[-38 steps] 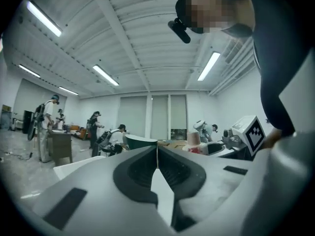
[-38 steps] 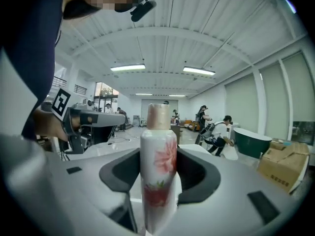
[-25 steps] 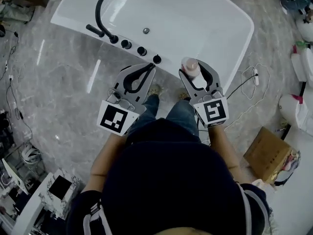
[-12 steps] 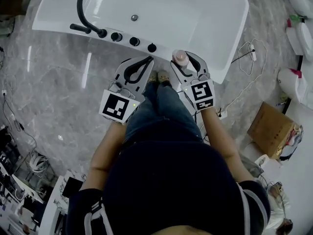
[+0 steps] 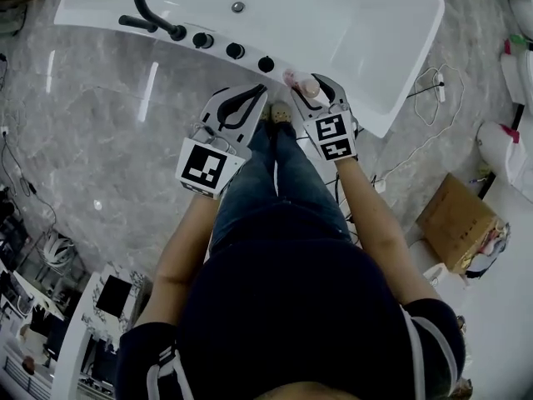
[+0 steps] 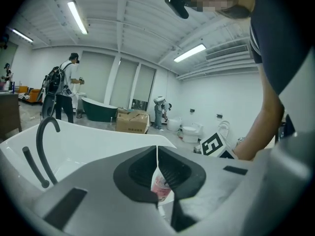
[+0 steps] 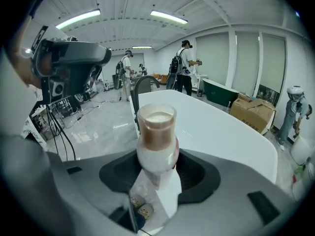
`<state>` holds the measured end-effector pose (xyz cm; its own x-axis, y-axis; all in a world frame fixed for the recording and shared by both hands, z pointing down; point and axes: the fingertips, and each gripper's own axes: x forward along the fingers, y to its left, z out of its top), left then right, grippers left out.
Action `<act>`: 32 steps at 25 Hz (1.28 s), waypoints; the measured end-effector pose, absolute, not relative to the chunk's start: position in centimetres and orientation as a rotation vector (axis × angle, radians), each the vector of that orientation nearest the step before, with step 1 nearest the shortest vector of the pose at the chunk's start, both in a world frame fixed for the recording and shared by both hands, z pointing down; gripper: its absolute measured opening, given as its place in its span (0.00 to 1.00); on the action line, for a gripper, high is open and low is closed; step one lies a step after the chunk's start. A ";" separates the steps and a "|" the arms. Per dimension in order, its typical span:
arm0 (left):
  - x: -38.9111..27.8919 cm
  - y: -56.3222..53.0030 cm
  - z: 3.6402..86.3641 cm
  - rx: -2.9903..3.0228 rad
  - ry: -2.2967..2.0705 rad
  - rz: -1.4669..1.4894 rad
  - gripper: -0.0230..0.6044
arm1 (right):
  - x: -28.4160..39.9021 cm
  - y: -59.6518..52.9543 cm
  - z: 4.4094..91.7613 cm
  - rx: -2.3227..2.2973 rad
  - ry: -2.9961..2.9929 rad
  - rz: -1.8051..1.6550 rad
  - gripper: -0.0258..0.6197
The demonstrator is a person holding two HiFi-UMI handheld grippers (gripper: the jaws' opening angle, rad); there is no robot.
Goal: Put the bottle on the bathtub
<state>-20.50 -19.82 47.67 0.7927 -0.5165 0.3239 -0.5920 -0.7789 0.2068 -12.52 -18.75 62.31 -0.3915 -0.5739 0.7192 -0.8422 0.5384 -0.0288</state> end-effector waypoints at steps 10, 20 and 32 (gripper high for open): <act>-21.2 -18.7 49.8 2.625 -0.894 0.414 0.09 | -13.3 -20.5 64.8 1.080 -2.111 0.487 0.40; -20.9 -19.1 50.1 2.614 -0.924 0.407 0.09 | -13.7 -21.8 66.0 1.036 -2.125 0.464 0.40; -21.1 -18.5 50.6 2.586 -0.918 0.449 0.09 | -13.7 -20.7 67.7 1.028 -2.126 0.489 0.40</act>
